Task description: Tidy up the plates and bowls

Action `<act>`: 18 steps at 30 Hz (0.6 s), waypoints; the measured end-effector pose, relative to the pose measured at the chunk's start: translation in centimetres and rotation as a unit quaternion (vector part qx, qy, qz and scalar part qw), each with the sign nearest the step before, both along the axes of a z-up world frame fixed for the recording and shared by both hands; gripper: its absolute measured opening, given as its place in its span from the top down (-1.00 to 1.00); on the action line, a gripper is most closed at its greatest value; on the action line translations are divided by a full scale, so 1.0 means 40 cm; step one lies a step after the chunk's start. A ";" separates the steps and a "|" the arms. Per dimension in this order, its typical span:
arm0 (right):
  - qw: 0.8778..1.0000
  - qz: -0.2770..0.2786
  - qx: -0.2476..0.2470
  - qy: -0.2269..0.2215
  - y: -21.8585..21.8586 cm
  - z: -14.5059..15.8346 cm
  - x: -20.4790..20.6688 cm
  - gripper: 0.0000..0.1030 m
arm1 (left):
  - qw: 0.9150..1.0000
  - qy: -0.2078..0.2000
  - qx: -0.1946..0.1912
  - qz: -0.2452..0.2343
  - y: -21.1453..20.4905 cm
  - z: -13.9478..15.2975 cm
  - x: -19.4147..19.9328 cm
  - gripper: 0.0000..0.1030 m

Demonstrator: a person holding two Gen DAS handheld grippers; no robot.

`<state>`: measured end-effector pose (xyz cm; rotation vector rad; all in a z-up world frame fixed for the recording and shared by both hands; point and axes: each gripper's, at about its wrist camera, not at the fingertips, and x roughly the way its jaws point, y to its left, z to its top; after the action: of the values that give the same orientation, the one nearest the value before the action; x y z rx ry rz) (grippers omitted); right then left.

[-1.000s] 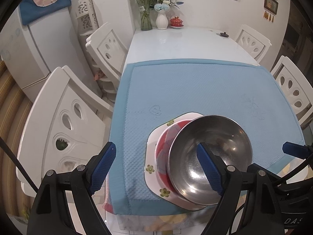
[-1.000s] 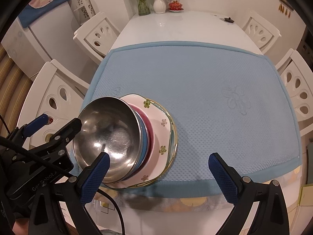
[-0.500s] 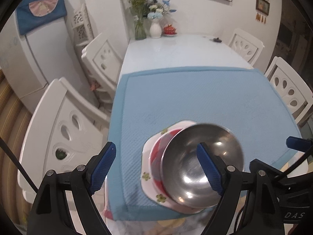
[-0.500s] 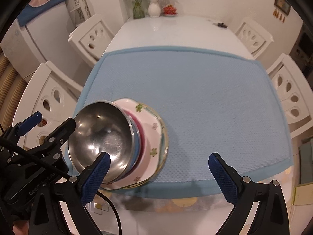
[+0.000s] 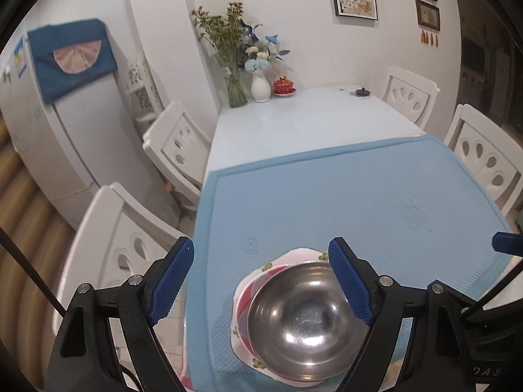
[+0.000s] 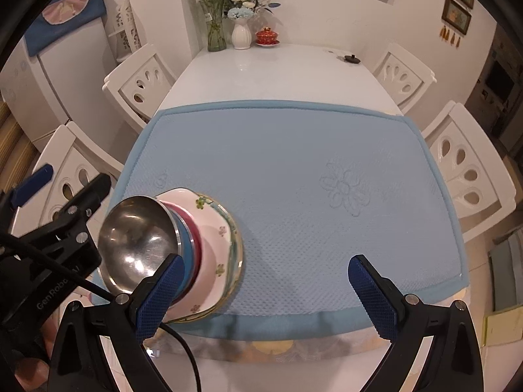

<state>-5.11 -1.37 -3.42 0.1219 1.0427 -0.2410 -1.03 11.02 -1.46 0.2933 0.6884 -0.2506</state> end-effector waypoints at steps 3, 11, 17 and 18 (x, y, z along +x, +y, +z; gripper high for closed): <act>1.000 0.004 -0.009 -0.007 -0.022 0.012 -0.007 -0.95 | 0.999 -0.028 0.006 0.016 -0.034 0.027 -0.007 -0.63; 0.997 0.008 -0.053 -0.048 -0.112 0.079 -0.028 -0.95 | 0.999 0.008 -0.048 0.021 -0.121 0.087 0.010 -0.65; 0.998 0.006 -0.038 -0.040 -0.204 0.072 -0.028 -0.95 | 0.999 0.010 -0.038 0.031 -0.196 0.081 0.000 -0.70; 0.999 0.006 -0.035 -0.038 -0.220 0.069 -0.029 -0.95 | 0.999 0.004 -0.033 0.038 -0.206 0.081 -0.003 -0.75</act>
<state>-6.27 -10.19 -0.66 0.0615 0.9585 -0.2608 -1.13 2.79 1.76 0.2024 0.6971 -0.2020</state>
